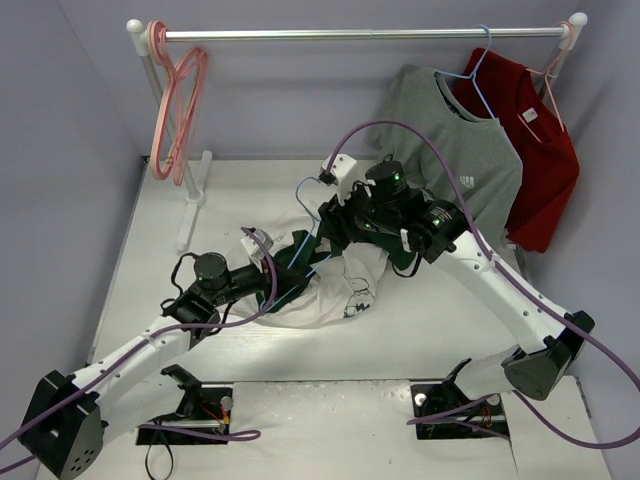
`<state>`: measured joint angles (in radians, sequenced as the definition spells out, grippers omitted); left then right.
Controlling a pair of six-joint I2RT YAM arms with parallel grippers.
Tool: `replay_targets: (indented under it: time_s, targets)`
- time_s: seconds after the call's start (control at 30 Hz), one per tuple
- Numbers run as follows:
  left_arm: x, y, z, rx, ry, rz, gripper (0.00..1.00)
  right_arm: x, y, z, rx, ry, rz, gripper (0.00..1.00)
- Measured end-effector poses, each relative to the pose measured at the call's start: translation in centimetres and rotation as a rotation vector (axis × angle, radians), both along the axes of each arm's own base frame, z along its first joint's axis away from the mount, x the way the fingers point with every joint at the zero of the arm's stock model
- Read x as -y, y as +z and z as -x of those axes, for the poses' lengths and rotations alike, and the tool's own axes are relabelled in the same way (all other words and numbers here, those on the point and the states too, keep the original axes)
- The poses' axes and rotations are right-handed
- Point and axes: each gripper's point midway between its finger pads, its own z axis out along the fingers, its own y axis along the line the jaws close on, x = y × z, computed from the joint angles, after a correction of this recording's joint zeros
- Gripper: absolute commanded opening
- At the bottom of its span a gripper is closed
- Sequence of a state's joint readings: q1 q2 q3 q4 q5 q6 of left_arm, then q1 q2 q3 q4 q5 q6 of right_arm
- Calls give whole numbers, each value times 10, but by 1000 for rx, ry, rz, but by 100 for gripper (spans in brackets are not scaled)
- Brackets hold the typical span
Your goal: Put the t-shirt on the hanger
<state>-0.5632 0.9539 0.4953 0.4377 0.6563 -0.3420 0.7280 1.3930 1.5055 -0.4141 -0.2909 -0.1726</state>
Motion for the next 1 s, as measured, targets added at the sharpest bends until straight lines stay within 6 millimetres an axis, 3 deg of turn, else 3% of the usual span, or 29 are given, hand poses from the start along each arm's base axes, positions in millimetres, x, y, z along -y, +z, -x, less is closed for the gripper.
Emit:
replay_targets:
  time_s: [0.13,0.27,0.33,0.47,0.8,0.87,1.0]
  targets:
    - [1,1,1,-1,6,47,0,7,2,-2,4,-30,19,55]
    - [2,-1,1,-16,12,80,0,23,13,-6,36,-85,38,42]
    - [2,0,2,-21,13,91,0,36,17,-7,51,-124,50,40]
    - [2,2,2,-20,13,102,0,61,23,-12,89,-199,67,52]
    - [3,2,4,-21,-1,102,0,116,-3,-50,181,-304,236,60]
    - [3,2,5,-23,-6,101,0,119,-1,-59,216,-296,255,61]
    - [4,1,8,-30,-24,94,0,105,-8,-70,255,-202,282,61]
